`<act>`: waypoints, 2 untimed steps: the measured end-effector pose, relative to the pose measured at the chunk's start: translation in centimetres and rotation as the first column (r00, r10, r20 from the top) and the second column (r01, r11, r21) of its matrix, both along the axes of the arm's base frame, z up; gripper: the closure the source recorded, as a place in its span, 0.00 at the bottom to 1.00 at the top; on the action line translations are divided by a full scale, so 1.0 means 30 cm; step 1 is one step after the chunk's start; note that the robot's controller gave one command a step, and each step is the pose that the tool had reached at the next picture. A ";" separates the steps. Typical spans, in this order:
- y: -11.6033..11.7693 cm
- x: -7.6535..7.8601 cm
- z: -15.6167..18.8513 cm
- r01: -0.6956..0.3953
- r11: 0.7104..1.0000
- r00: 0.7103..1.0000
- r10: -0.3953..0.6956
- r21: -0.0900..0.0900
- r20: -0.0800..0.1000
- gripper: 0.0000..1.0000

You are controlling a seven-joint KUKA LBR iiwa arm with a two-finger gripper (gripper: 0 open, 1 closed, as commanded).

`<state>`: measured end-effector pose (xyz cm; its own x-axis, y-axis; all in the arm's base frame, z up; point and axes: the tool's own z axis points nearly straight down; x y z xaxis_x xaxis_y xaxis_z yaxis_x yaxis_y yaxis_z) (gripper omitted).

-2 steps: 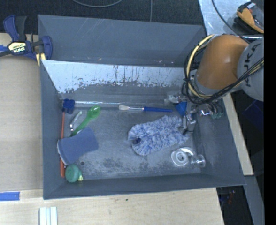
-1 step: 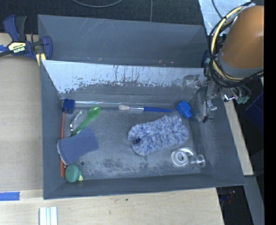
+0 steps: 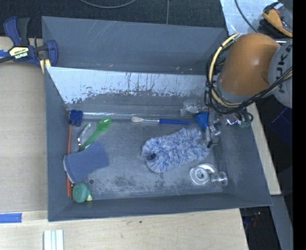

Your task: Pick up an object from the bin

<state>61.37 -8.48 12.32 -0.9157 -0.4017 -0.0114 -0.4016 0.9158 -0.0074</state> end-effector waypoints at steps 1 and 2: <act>0.087 0.020 0.066 -0.018 1.000 1.000 0.018 -0.003 0.009 0.00; 0.103 -0.043 -0.168 -0.044 0.999 0.999 0.044 0.000 0.000 0.00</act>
Offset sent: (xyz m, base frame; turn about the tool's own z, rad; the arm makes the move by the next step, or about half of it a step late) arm -0.0136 0.0319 -0.0488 -0.0470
